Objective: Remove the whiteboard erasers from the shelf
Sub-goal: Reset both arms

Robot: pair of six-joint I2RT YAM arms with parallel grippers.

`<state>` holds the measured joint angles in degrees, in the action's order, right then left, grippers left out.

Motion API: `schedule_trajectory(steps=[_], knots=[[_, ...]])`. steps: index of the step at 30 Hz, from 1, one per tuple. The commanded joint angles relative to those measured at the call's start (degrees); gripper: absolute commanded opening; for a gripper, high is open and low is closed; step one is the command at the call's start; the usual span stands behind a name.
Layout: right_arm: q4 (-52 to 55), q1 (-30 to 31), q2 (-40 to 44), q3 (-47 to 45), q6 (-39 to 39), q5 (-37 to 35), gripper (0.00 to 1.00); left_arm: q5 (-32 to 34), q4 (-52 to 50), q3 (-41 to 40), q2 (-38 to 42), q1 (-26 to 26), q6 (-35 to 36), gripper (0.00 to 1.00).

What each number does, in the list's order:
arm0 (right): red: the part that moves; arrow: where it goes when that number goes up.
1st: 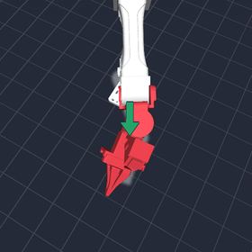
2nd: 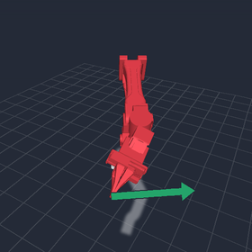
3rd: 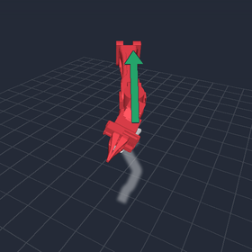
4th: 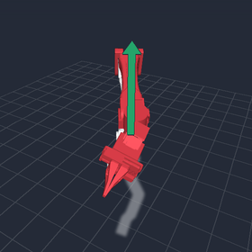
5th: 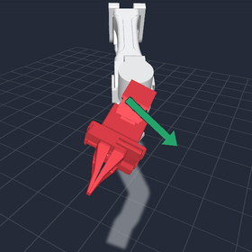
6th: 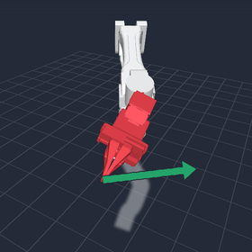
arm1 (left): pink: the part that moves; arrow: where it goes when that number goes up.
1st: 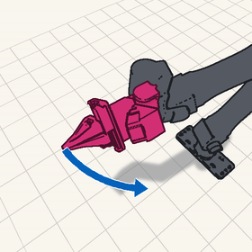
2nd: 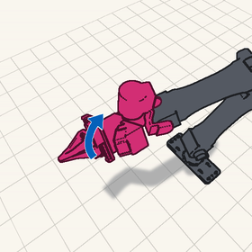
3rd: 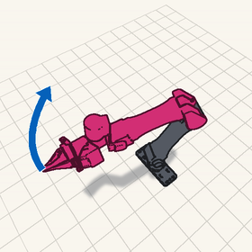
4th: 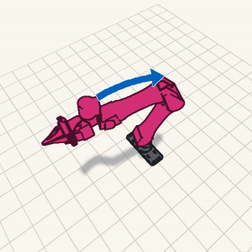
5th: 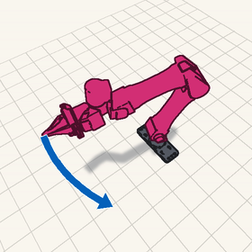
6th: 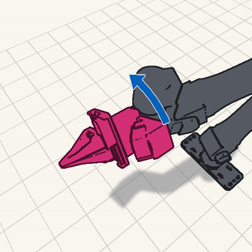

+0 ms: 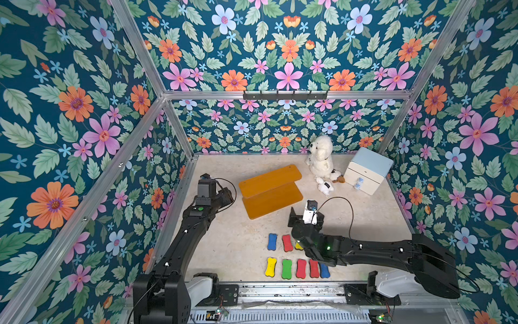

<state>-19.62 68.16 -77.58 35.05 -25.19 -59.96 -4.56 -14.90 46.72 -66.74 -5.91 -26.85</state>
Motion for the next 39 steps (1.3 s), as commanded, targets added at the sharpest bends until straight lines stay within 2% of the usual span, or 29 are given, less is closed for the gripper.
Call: schedule_trajectory(steps=[1, 4, 8, 13, 18, 22, 25, 29, 32, 35, 37, 39], knots=[[-27.8, -3.8, 5.9, -9.7, 15.1, -2.5, 0.94, 3.8, 4.7, -0.7, -0.4, -0.1, 0.3, 0.99], [-32.5, -9.0, 12.8, -16.2, 19.8, 2.5, 0.98, 6.7, 8.6, -3.2, 0.2, -0.1, 0.5, 0.99], [-28.1, -15.8, 18.5, -18.8, 23.4, 7.3, 0.98, 11.6, 14.6, -7.1, 1.8, -0.2, 1.7, 0.99], [-38.3, -24.0, 21.8, -26.2, 36.2, 9.6, 0.99, 16.2, 23.6, -12.9, 1.5, -0.2, 6.0, 0.99], [-40.0, -36.3, 22.0, -29.7, 34.0, 16.4, 0.99, 17.6, 31.0, -16.5, -1.4, -0.2, 12.4, 0.99], [-44.8, -45.8, 19.8, -33.2, 32.2, 25.2, 0.99, 15.2, 41.3, -20.9, -2.4, -0.2, 16.9, 0.99], [-50.8, -50.2, 14.9, -34.5, 31.6, 28.0, 0.99, 13.5, 44.4, -21.0, -4.8, -0.2, 17.9, 0.99], [-58.8, -52.3, 6.5, -33.8, 32.3, 29.3, 0.99, 9.7, 49.4, -20.4, -7.7, -0.2, 19.6, 0.99], [-60.8, -53.0, 2.2, -32.3, 33.3, 32.2, 0.99, 9.7, 54.5, -21.1, -9.0, -0.2, 19.4, 0.99], [-69.3, -53.8, -3.4, -32.7, 34.2, 31.1, 1.00, 10.1, 61.3, -23.1, -9.9, -0.2, 21.2, 0.99], [-67.8, -55.0, -3.0, -32.0, 32.9, 31.5, 1.00, 10.5, 67.0, -24.5, -11.7, 0.0, 23.0, 0.99], [-63.2, -58.6, -0.7, -31.9, 29.3, 37.7, 0.99, 9.4, 67.8, -24.4, -11.9, 0.1, 23.5, 0.99]])
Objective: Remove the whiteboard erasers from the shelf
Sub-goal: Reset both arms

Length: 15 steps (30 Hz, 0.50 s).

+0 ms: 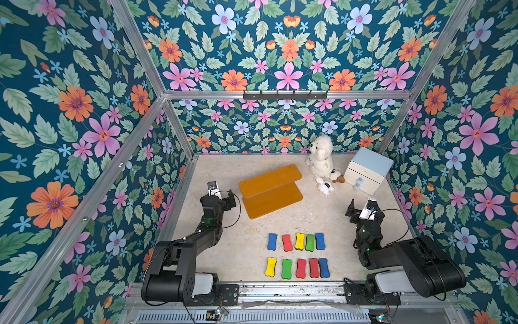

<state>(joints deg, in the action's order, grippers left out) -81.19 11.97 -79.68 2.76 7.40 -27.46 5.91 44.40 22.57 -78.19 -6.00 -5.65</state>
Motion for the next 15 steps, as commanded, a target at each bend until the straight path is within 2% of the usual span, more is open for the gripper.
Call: schedule_trajectory(steps=[1, 4, 6, 8, 9, 15], knots=[[-1.6, -5.4, 0.8, 0.1, -5.4, 9.7, 0.99, -1.9, 10.2, -0.3, -1.0, 0.2, 2.8, 0.99], [-6.9, -9.1, -5.1, 1.1, -7.5, 13.3, 0.99, -3.1, 14.7, -0.5, -3.2, 0.2, 2.6, 0.99], [5.1, -10.8, -2.1, 4.2, -8.6, 17.6, 0.99, -4.4, 19.6, -1.3, -5.3, 0.2, 3.7, 0.99], [3.4, -13.7, -3.8, 4.9, -10.3, 22.9, 0.99, -4.8, 20.5, -0.8, -6.8, 0.2, 4.4, 0.99], [6.7, -14.1, -2.5, 5.3, -10.6, 23.4, 0.99, -5.0, 21.9, -0.8, -7.8, 0.2, 5.0, 0.99], [4.9, -14.4, -3.2, 5.0, -10.9, 23.9, 0.99, -5.0, 29.1, -1.4, -13.4, 0.2, 6.1, 0.99]])
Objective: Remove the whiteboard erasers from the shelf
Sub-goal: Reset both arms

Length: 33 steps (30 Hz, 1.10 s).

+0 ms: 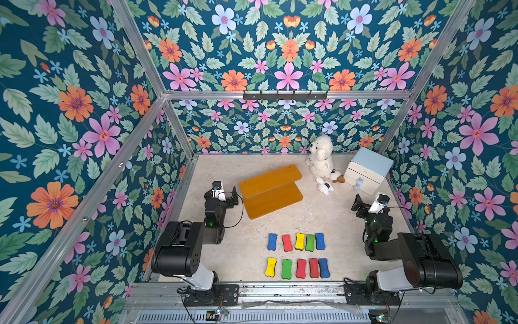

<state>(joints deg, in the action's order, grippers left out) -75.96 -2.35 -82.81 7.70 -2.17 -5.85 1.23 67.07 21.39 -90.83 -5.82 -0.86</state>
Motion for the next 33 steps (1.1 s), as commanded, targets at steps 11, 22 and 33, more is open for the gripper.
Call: schedule_trajectory(steps=[11, 22, 33], knots=[[-0.1, 0.0, -0.1, 0.1, -1.1, 1.9, 0.99, 3.8, -21.7, -6.5, 21.4, -0.3, 7.6, 0.99], [-0.1, -0.1, -0.1, 0.1, -1.1, 1.8, 0.99, -8.3, 3.1, -8.3, 5.1, 5.1, 4.3, 0.99], [0.2, -0.1, -0.1, 0.3, -1.1, 2.1, 0.99, -1.4, 0.6, -4.0, -0.9, 6.4, 0.3, 0.99]])
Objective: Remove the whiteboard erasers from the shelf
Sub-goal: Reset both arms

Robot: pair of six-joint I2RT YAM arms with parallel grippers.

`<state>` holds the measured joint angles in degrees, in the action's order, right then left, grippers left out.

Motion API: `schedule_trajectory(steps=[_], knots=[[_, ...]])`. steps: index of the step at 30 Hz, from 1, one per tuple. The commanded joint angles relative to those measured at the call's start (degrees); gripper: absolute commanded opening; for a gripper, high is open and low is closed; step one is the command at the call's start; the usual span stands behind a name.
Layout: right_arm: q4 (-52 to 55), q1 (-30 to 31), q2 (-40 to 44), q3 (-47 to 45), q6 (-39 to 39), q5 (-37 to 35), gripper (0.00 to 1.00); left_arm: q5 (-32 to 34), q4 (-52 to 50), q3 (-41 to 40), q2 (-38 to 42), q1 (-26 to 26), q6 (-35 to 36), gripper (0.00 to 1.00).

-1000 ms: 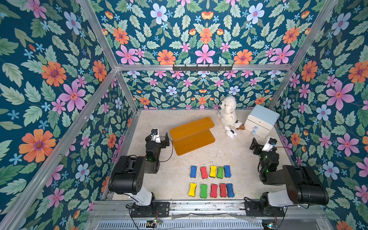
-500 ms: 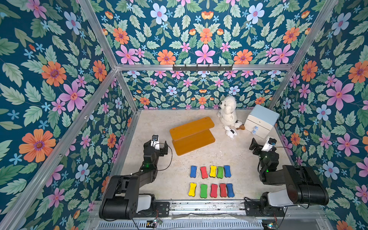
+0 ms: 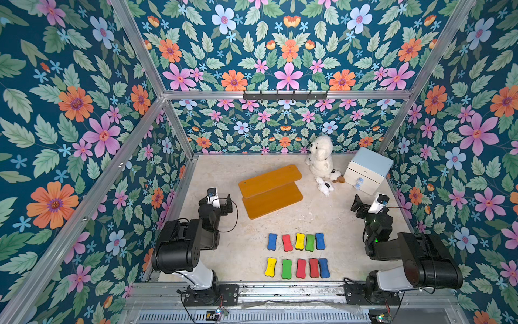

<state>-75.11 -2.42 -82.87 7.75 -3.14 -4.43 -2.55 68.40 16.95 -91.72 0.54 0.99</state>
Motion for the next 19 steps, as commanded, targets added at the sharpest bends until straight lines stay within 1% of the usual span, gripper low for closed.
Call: schedule_trajectory(steps=[1, 13, 19], knots=[[-0.7, 0.0, 0.0, 0.3, -0.2, 0.8, 0.99, 2.5, -0.4, 0.4, -0.2, 0.0, -1.5, 0.99], [0.6, 0.1, -0.2, 1.1, 0.3, 1.1, 0.99, 2.6, -1.1, 0.5, -0.1, 0.0, -1.4, 0.99], [-0.4, 0.1, -0.1, 0.5, 0.2, 1.1, 0.99, 2.6, -1.1, 0.6, 0.0, 0.0, -1.4, 0.99]])
